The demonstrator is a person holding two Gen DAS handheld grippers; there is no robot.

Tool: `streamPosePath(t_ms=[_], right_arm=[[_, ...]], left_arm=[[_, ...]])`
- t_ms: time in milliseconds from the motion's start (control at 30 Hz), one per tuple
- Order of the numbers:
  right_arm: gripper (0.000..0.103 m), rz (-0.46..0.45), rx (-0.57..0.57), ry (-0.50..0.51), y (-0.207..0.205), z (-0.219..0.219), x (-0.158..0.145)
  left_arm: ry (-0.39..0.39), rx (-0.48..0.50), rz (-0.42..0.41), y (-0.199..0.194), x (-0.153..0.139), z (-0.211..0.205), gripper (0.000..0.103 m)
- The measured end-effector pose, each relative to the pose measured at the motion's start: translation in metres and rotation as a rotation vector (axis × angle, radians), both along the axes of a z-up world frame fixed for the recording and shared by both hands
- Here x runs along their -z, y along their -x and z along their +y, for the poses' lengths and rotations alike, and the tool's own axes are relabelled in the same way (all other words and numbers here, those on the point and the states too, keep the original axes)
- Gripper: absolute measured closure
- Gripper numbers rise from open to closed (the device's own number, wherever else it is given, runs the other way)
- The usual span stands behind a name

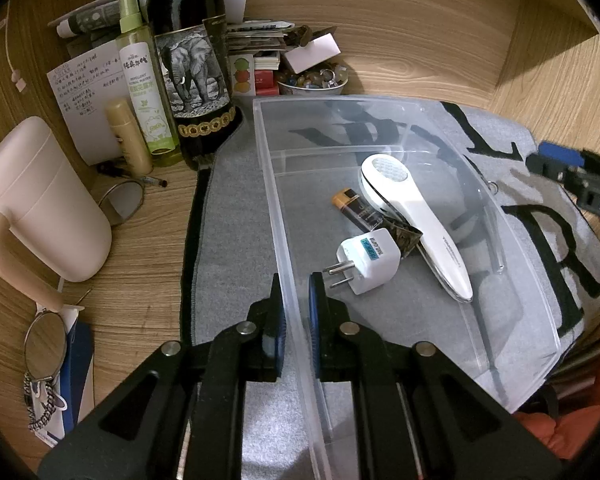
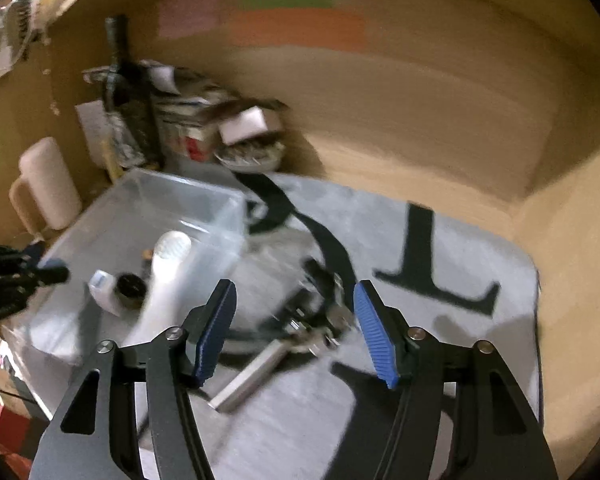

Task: Organize rigid objects
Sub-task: 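Reach the right gripper to the silver metal tube and grasp it, then lower the silver tube into the clear box and release it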

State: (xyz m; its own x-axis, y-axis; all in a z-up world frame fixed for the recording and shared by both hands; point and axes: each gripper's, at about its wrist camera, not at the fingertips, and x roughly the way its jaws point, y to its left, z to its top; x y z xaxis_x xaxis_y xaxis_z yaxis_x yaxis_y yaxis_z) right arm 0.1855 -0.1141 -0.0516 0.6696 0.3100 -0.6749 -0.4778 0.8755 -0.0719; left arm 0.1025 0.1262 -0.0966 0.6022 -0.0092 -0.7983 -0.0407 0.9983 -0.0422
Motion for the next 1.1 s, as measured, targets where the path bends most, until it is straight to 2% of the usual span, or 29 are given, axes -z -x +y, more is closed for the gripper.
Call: streamPosePath(t_ms=[200, 400, 533, 600, 667, 733, 800, 1100], right_arm=[[0.045, 0.105, 0.036, -0.02, -0.004, -0.015, 0.031], [0.045, 0.199, 0.01, -0.032, -0.004, 0.0, 0.064], [0.045, 0.225, 0.003, 0.0, -0.007, 0.008, 0.081], [0.05, 0.22, 0.008, -0.007, -0.007, 0.006, 0.082], [0.068, 0.214, 0.011, -0.008, -0.008, 0.004, 0.08], [0.08, 0.213, 0.018, -0.013, -0.01, 0.001, 0.08], [0.087, 0.208, 0.026, -0.016, -0.011, -0.003, 0.08], [0.089, 0.158, 0.063, -0.036, -0.008, -0.015, 0.067]], left_arm=[[0.001, -0.001, 0.001, 0.0, 0.0, -0.001, 0.094], [-0.001, 0.001, 0.001, 0.0, -0.001, -0.001, 0.094], [-0.001, 0.002, 0.001, 0.001, -0.001, -0.001, 0.094], [-0.001, 0.002, 0.0, 0.001, 0.0, -0.002, 0.094], [-0.001, 0.002, 0.0, 0.001, 0.0, -0.002, 0.094], [0.0, 0.001, -0.001, 0.002, 0.0, -0.001, 0.094], [0.0, 0.001, 0.001, 0.001, -0.001, -0.002, 0.094], [0.0, 0.001, 0.0, 0.001, -0.001, -0.002, 0.094]])
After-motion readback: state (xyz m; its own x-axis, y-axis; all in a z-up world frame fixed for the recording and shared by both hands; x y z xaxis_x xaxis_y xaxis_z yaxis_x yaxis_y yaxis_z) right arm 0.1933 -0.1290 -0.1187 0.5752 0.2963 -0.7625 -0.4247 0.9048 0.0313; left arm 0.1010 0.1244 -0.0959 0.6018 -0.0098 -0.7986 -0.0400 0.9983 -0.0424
